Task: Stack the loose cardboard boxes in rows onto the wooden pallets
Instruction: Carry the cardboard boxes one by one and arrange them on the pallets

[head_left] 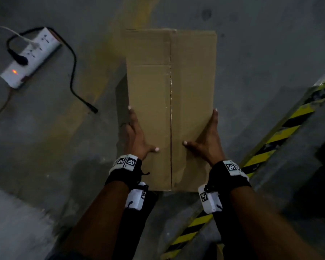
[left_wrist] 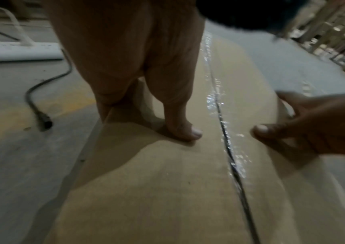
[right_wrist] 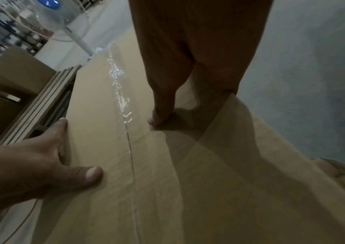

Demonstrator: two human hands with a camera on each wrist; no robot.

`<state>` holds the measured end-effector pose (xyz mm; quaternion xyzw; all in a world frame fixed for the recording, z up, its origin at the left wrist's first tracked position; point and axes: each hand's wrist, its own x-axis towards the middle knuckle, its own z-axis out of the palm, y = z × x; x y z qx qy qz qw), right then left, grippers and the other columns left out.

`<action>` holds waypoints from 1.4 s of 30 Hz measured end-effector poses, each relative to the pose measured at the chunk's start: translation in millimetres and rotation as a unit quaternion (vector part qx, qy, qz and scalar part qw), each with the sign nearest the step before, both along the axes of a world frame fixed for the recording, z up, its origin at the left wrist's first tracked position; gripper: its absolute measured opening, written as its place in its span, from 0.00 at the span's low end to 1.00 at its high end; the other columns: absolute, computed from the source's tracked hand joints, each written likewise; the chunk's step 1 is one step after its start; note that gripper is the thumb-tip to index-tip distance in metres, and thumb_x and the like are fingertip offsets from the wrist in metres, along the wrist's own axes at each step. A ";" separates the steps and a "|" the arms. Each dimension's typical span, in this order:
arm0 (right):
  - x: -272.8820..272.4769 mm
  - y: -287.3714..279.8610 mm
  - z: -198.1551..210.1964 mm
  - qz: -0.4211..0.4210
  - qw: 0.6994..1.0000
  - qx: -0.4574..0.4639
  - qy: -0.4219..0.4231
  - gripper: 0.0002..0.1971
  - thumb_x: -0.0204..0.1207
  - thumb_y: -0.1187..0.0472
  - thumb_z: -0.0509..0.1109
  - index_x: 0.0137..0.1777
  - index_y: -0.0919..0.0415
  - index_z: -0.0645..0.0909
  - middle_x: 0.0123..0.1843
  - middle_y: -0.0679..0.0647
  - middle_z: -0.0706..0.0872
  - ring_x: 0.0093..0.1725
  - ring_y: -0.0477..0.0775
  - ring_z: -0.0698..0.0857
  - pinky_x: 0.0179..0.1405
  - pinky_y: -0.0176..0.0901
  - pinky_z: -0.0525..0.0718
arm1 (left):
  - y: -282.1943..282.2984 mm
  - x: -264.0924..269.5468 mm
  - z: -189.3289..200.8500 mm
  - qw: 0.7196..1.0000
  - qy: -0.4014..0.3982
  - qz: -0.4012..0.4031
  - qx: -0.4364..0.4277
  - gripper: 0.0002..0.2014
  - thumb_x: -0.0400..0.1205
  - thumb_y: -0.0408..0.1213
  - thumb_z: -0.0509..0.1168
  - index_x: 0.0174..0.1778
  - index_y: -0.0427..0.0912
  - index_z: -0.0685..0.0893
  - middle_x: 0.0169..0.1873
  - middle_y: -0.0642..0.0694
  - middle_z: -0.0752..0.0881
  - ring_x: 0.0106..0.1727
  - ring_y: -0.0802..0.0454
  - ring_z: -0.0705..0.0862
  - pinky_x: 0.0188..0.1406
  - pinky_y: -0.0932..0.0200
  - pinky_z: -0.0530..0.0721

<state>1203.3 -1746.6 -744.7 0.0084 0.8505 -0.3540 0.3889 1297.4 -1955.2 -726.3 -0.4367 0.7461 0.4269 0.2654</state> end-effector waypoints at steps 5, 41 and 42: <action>-1.5 -2.7 -5.3 0.011 1.000 0.002 0.017 0.74 0.57 0.53 0.89 0.83 0.43 0.27 0.89 0.52 0.45 0.84 0.62 0.59 0.79 0.69 0.63 | 1.6 1.4 -7.1 1.000 0.008 0.005 -0.022 0.79 0.56 0.30 0.87 0.81 0.55 0.25 0.83 0.36 0.44 0.84 0.39 0.53 0.79 0.39 0.60; 35.7 82.7 545.6 -0.167 0.974 -0.038 0.148 0.72 0.55 0.54 0.90 0.86 0.39 0.36 0.88 0.42 0.49 0.82 0.43 0.56 0.83 0.55 0.62 | 40.1 2.0 488.2 0.946 0.282 -0.154 0.047 0.74 0.57 0.41 0.88 0.85 0.56 0.37 0.82 0.64 0.47 0.81 0.65 0.49 0.81 0.55 0.56; 42.5 88.3 568.1 -0.178 0.969 -0.038 0.169 0.71 0.55 0.55 0.89 0.86 0.40 0.37 0.87 0.42 0.50 0.81 0.39 0.55 0.83 0.50 0.61 | 45.1 2.4 508.8 0.940 0.296 -0.162 0.049 0.74 0.57 0.41 0.88 0.85 0.58 0.37 0.82 0.64 0.48 0.81 0.65 0.50 0.80 0.55 0.57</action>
